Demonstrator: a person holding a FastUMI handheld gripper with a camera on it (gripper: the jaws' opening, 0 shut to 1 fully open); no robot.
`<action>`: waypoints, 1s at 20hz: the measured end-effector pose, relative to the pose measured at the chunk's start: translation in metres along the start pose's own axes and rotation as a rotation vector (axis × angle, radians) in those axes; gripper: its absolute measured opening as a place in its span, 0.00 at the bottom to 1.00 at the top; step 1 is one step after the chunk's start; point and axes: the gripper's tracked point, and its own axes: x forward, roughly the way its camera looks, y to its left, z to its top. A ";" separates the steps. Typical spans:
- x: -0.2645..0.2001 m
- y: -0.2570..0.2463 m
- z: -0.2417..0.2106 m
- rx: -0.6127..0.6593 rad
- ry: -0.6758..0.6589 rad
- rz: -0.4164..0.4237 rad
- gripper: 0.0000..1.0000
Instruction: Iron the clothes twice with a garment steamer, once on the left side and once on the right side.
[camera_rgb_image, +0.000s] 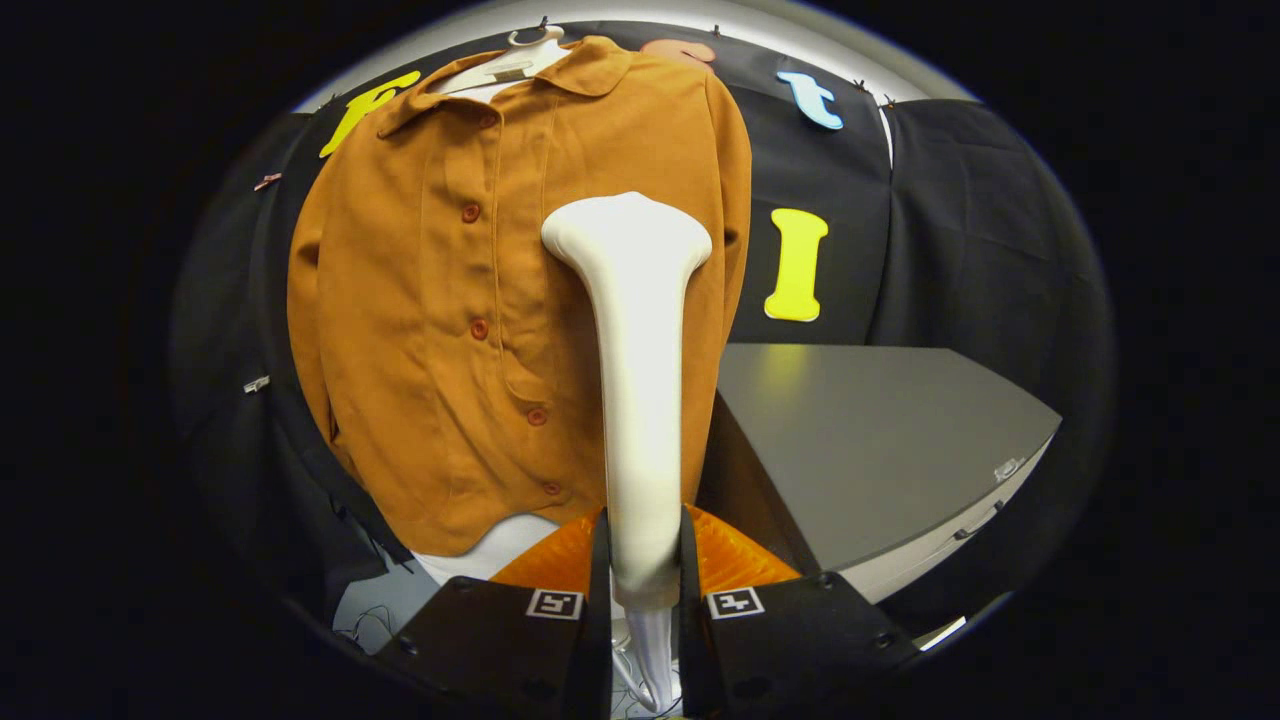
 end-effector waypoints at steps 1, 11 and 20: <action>0.000 0.000 -0.008 -0.002 0.015 0.000 0.30; -0.025 0.004 -0.055 0.010 0.150 0.032 0.30; -0.074 -0.007 -0.049 0.037 0.097 0.026 0.30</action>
